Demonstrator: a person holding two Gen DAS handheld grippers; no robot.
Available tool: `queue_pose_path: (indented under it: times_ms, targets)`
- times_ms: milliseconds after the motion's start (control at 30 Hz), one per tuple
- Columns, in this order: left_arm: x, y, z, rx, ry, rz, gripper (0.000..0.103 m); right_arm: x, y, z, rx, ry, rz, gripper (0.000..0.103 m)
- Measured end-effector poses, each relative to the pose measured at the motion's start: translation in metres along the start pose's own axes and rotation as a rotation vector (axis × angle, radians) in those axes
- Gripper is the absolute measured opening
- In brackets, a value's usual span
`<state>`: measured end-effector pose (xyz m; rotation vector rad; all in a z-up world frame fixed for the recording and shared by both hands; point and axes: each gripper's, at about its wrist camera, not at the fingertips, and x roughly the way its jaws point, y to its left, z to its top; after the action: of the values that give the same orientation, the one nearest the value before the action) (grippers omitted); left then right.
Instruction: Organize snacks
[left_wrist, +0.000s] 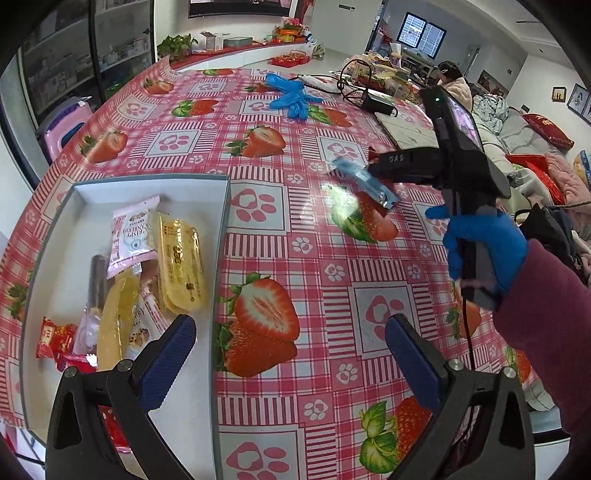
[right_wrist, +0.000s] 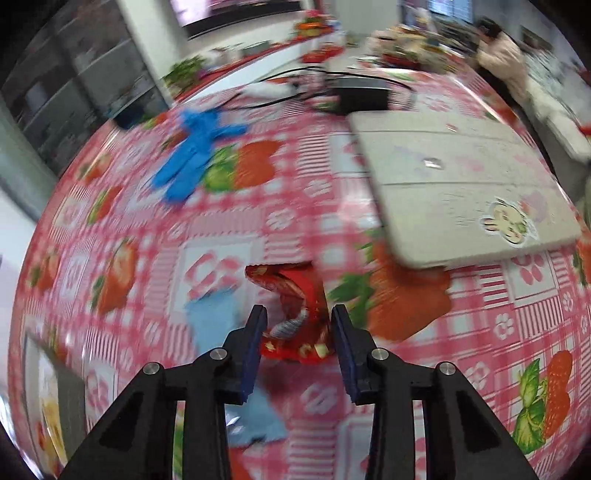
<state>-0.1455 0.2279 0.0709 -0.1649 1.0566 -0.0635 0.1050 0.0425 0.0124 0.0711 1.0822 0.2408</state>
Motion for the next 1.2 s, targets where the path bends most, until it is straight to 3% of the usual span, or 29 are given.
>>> queue_pose_path:
  times_ms: [267, 400, 433, 467, 500, 567, 700, 933, 967, 1000, 1033, 1067, 1100, 1167, 1200]
  targets:
    - [-0.007, -0.005, 0.0, -0.021, -0.012, -0.009, 0.102, -0.034, 0.047, -0.077, -0.242, 0.122, 0.152, 0.039]
    - [0.001, -0.016, 0.018, -0.032, -0.026, -0.02, 0.102, -0.057, 0.028, -0.104, -0.254, 0.123, 0.073, 0.039]
    - [0.006, -0.019, 0.023, -0.037, -0.024, -0.02, 0.102, -0.062, 0.018, -0.107, -0.237, 0.121, 0.052, 0.04]
    - [0.012, -0.023, 0.028, -0.039, -0.024, -0.02, 0.102, -0.065, 0.008, -0.109, -0.225, 0.121, 0.031, 0.047]
    - [0.021, -0.03, 0.035, -0.036, -0.029, -0.011, 0.102, -0.067, 0.001, -0.109, -0.219, 0.118, 0.015, 0.064]
    - [0.035, -0.04, 0.043, -0.008, -0.046, 0.02, 0.102, -0.072, -0.011, -0.109, -0.207, 0.097, -0.004, 0.078]
    - [0.071, -0.057, 0.055, 0.078, -0.059, 0.124, 0.102, -0.077, -0.019, -0.111, -0.216, 0.068, 0.016, 0.078]
    - [0.103, -0.047, 0.059, 0.049, -0.025, 0.125, 0.102, -0.057, -0.023, -0.102, -0.171, 0.075, 0.049, 0.078]
    - [0.107, -0.046, 0.06, 0.046, -0.02, 0.118, 0.097, -0.057, -0.022, -0.102, -0.175, 0.067, 0.052, 0.076]
    - [0.111, -0.047, 0.06, 0.049, -0.011, 0.112, 0.093, -0.056, -0.021, -0.101, -0.181, 0.064, 0.055, 0.066]
    - [0.116, -0.05, 0.06, 0.06, 0.007, 0.119, 0.083, -0.056, -0.019, -0.1, -0.191, 0.057, 0.053, 0.055]
    - [0.117, -0.055, 0.06, 0.088, -0.005, 0.156, 0.076, -0.056, -0.017, -0.1, -0.201, 0.051, 0.044, 0.036]
    - [0.116, -0.06, 0.059, 0.108, -0.017, 0.135, 0.067, -0.056, -0.016, -0.1, -0.207, 0.053, 0.035, 0.03]
    - [0.114, -0.069, 0.058, 0.144, -0.019, 0.125, 0.026, -0.058, -0.018, -0.102, -0.199, 0.06, 0.043, 0.029]
    - [0.112, -0.073, 0.055, 0.155, -0.011, 0.134, 0.025, -0.059, -0.02, -0.104, -0.196, 0.062, 0.042, 0.029]
